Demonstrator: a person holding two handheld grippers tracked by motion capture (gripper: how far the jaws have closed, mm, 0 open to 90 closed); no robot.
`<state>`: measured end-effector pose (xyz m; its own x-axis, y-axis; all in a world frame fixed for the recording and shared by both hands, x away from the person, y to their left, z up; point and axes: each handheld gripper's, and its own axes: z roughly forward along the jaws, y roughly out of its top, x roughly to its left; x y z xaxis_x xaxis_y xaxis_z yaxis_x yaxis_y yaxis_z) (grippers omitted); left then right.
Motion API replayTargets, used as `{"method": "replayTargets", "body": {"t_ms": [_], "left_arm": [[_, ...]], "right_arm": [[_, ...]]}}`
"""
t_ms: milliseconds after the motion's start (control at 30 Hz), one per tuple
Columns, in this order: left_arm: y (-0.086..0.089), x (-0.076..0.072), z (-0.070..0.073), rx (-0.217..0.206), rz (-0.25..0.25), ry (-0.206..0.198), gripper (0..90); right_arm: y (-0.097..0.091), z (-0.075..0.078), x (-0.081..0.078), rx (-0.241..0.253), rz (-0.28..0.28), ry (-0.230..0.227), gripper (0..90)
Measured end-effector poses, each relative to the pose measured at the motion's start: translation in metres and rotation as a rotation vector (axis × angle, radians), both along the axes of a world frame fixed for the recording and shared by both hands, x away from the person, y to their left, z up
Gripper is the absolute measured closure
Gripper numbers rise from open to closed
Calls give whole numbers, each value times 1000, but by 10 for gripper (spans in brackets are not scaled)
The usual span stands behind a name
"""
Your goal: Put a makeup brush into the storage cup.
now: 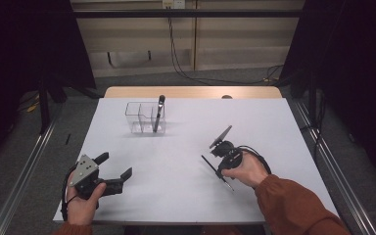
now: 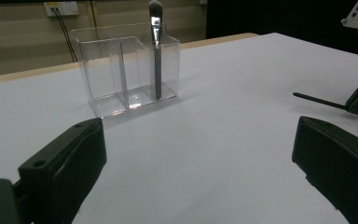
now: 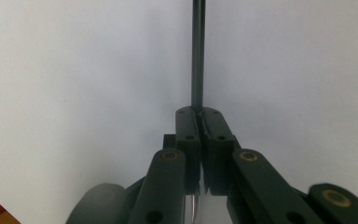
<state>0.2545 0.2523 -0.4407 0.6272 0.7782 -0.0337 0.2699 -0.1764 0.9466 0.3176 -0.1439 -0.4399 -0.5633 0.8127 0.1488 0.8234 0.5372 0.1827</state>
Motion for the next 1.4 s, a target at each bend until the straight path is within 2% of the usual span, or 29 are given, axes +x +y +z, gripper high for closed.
{"method": "replayTargets", "body": {"t_ms": [67, 267, 400, 533, 600, 633, 767, 967, 1033, 1133, 1267, 1400], "left_arm": [[0, 0, 0, -2, 2, 1, 30], [1, 0, 0, -5, 12, -3, 30], [1, 0, 0, -3, 13, -6, 30], [1, 0, 0, -3, 11, -6, 30], [1, 0, 0, -6, 13, -5, 30], [1, 0, 0, -8, 13, -5, 30], [1, -1, 1, -8, 13, -8, 30], [1, -1, 1, -7, 13, -10, 30], [1, -1, 1, -18, 18, -7, 29], [2, 0, 3, -21, 9, -14, 25], [3, -1, 3, -24, 14, -16, 22], [2, -3, 4, -31, 5, -16, 22]], "right_arm": [[-3, 1, 0, 16, -7, -15, 866], [-15, 14, -2, 120, -30, -101, 866], [-22, 18, -6, 182, -16, -184, 866], [-28, 19, -11, 272, -11, -273, 866], [-30, 19, -13, 301, -23, -305, 866], [-32, 19, -14, 325, -9, -332, 866], [-35, 20, -17, 395, -19, -391, 866], [-37, 21, -20, 471, -27, -483, 866], [-37, 22, -20, 459, -45, -503, 866], [-39, 21, -18, 473, -52, -528, 866], [-42, 25, -17, 539, -40, -570, 866], [-46, 29, -14, 567, -32, -605, 865]]}}
